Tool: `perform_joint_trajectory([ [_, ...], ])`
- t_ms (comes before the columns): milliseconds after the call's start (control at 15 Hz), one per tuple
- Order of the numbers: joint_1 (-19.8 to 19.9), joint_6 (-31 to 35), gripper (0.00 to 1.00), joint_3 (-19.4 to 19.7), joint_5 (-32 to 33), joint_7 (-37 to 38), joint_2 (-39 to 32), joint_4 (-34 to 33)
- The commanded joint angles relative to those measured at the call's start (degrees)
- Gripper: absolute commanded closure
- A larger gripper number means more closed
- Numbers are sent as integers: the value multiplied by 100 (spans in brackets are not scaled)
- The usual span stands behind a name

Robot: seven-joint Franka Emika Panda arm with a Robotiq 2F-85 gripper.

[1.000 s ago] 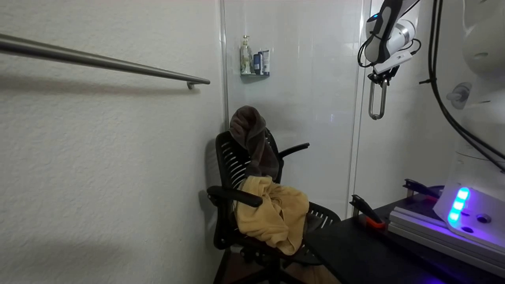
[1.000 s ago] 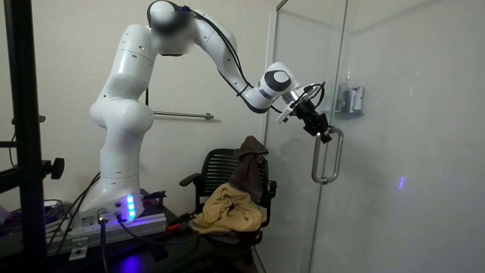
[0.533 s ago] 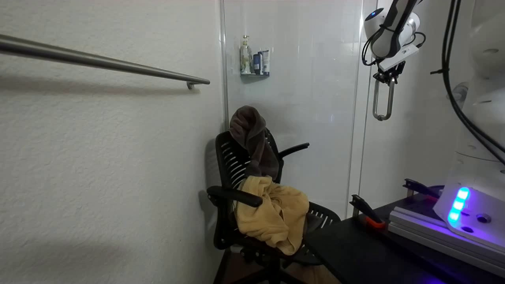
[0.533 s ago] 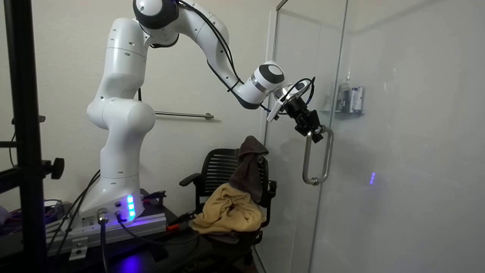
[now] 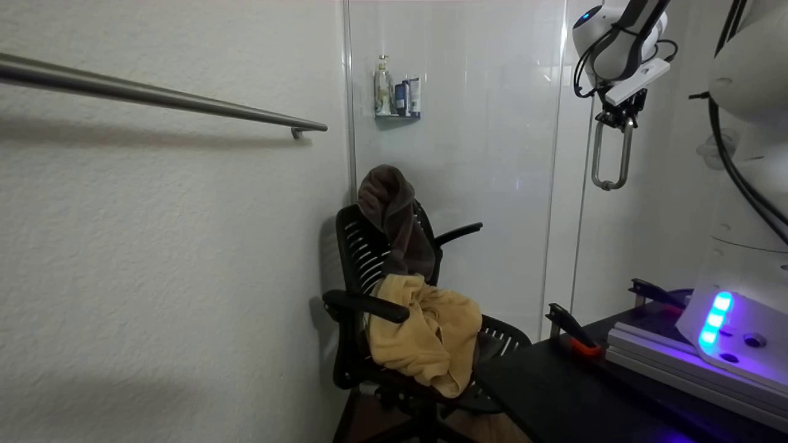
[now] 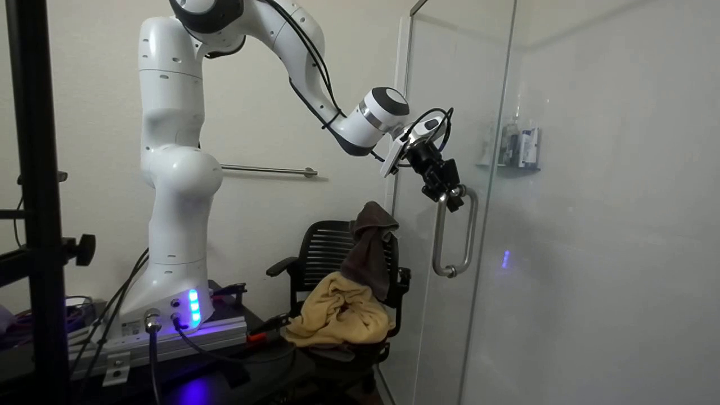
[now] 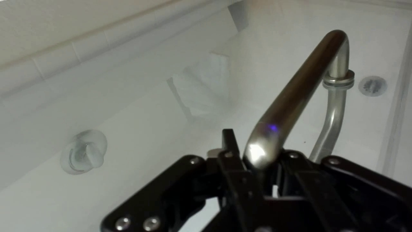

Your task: Open the shower door, push the shower door closed

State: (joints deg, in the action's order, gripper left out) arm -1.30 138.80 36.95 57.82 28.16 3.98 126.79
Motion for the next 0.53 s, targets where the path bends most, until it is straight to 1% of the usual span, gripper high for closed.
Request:
perform_joint_trajectory([
  [0,705,-290,94,-933,-1,-203,582,832],
  [200,1197,-223,94,-1350,-81,-280,822,1135],
  [333,1391,-202,94,-1521,-158,-347,940,1292],
  [467,1520,-117,94,-1592,-292,-555,1034,1432],
])
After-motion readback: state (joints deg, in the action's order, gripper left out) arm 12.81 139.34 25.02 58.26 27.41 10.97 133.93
